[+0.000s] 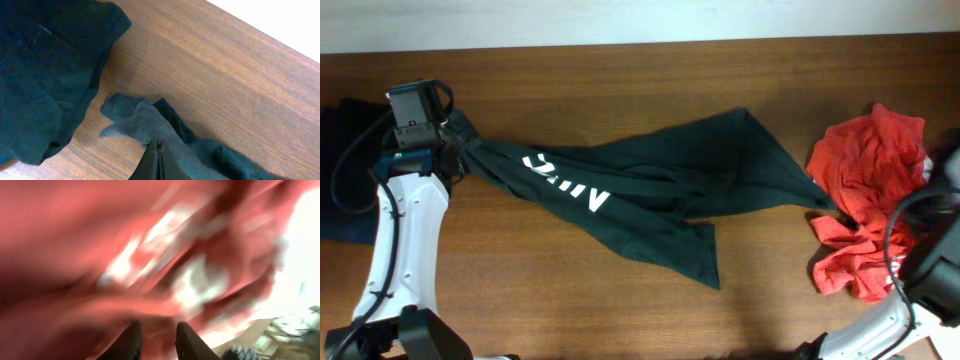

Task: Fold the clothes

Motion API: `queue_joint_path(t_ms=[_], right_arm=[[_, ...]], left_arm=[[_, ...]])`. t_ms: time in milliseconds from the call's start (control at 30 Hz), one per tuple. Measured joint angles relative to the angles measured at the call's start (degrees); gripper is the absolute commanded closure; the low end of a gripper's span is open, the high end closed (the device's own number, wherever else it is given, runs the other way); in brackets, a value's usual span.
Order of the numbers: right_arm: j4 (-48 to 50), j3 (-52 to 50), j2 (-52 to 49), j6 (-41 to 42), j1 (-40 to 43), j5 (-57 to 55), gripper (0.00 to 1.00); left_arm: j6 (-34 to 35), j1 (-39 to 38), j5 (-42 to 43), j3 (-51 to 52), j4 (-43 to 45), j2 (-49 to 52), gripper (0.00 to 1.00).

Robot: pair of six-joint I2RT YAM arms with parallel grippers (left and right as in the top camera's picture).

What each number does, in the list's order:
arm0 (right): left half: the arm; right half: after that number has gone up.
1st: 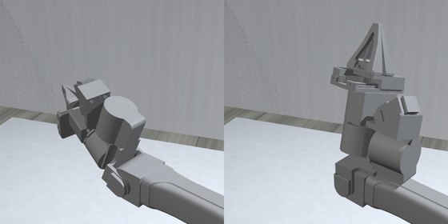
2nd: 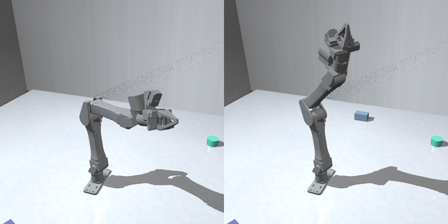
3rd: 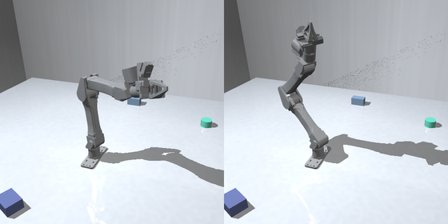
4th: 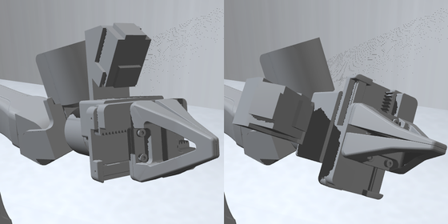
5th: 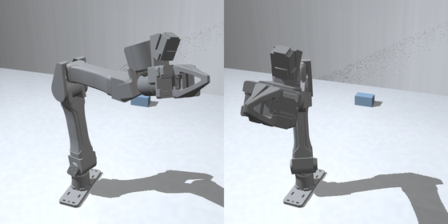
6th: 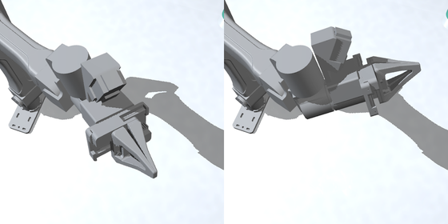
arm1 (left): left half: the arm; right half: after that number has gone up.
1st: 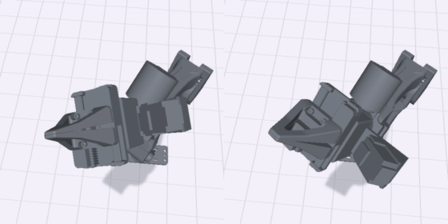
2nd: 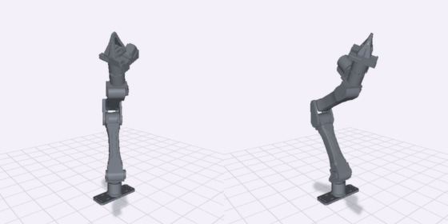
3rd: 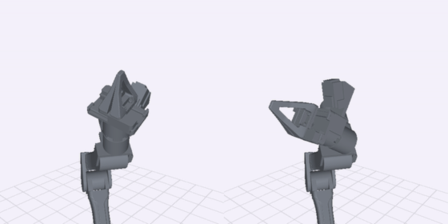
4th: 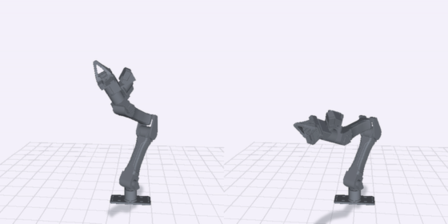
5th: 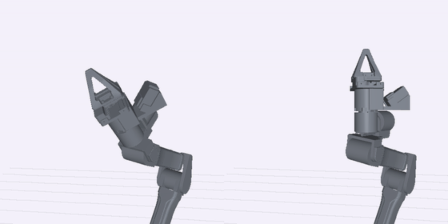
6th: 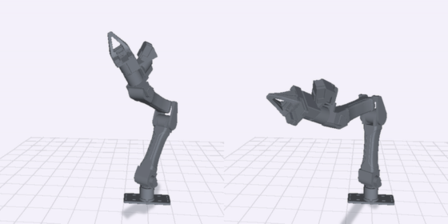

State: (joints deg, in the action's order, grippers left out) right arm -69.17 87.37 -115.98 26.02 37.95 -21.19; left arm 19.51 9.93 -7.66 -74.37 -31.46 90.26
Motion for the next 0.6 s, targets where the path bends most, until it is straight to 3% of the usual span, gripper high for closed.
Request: queue_joint_path(t_ms=[67, 100, 200, 300, 433, 467, 500, 533, 600], right_arm=[[-4.52, 11.04, 0.13, 0.7, 6.03, 1.6, 0.67], [-5.03, 15.17, 0.31, -3.63, 5.9, 7.48, 0.66], [-6.05, 17.03, 0.31, -20.63, -0.44, 28.92, 0.64], [-7.15, 17.05, 0.31, -26.49, -8.13, 35.56, 0.64], [-7.28, 17.05, 0.31, -28.26, -12.11, 37.68, 0.64], [-7.45, 17.05, 0.31, -28.44, -12.5, 37.83, 0.64], [-7.54, 17.05, 0.31, -28.59, -12.68, 37.83, 0.63], [-7.89, 17.05, 0.31, -28.7, -12.72, 37.83, 0.63], [-7.93, 17.05, 0.31, -28.83, -12.76, 37.83, 0.63]], left_arm=[[0.0, 0.0, 0.02, 0.0, 0.13, 0.02, 0.99], [0.0, 0.0, 0.09, 0.0, 0.72, 0.02, 0.99], [0.0, 0.0, 0.17, 0.0, 0.85, 0.02, 1.0], [-1.92, 0.0, 2.82, 0.0, 2.14, 0.09, 1.0], [-9.77, -0.02, 5.49, 0.26, 25.79, 2.95, 1.0], [-10.43, 0.0, 5.68, -0.26, 31.08, 3.82, 0.71], [-10.97, 0.0, 5.79, -2.08, 33.73, 5.88, 0.13], [-11.34, 0.0, 5.77, -5.22, 32.76, 8.79, 0.01], [-11.65, 0.0, 7.39, -8.39, 23.58, 12.37, 0.01]])
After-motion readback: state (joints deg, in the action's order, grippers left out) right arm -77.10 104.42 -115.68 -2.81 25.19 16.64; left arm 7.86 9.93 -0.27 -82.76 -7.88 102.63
